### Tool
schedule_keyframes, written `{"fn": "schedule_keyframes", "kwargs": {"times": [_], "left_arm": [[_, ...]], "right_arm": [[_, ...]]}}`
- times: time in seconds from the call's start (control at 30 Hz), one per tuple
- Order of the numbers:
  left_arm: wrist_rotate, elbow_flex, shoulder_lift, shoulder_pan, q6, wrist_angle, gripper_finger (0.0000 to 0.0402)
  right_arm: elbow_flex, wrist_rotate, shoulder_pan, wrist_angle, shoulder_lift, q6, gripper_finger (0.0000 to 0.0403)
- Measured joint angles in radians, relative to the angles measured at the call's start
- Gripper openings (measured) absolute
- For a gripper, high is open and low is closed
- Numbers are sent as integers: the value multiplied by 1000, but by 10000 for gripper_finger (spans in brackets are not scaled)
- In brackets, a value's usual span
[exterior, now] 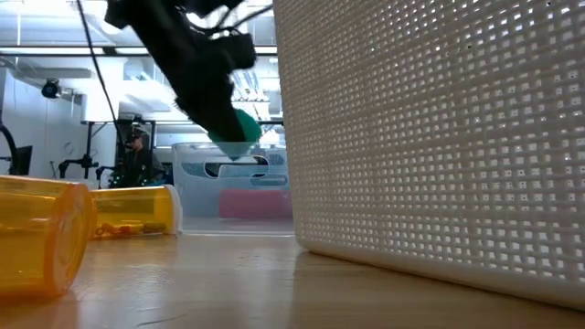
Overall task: Pick & Place Medicine items
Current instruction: Put the light green bandage into the transparent bin
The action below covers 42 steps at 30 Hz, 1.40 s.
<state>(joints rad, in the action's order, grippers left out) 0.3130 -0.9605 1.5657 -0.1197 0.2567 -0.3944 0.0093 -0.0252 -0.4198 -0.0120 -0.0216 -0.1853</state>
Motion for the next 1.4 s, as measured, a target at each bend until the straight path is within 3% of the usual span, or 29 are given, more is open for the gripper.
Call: {"fn": "schedule_keyframes", "kwargs": {"times": [0.27, 0.43, 0.9, 1.4], "left_arm": [[0, -125, 163, 9, -48, -123, 196], [-29, -139, 209, 10, -52, -135, 196], [-70, -120, 208, 13, -44, -159, 199], [-70, -120, 208, 23, -48, -156, 267]], "right_arm": [[0, 0, 0, 0, -1, 0, 240], [0, 0, 0, 0, -1, 0, 240], [0, 0, 0, 1, -1, 1, 240], [0, 0, 0, 1, 0, 1, 240]]}}
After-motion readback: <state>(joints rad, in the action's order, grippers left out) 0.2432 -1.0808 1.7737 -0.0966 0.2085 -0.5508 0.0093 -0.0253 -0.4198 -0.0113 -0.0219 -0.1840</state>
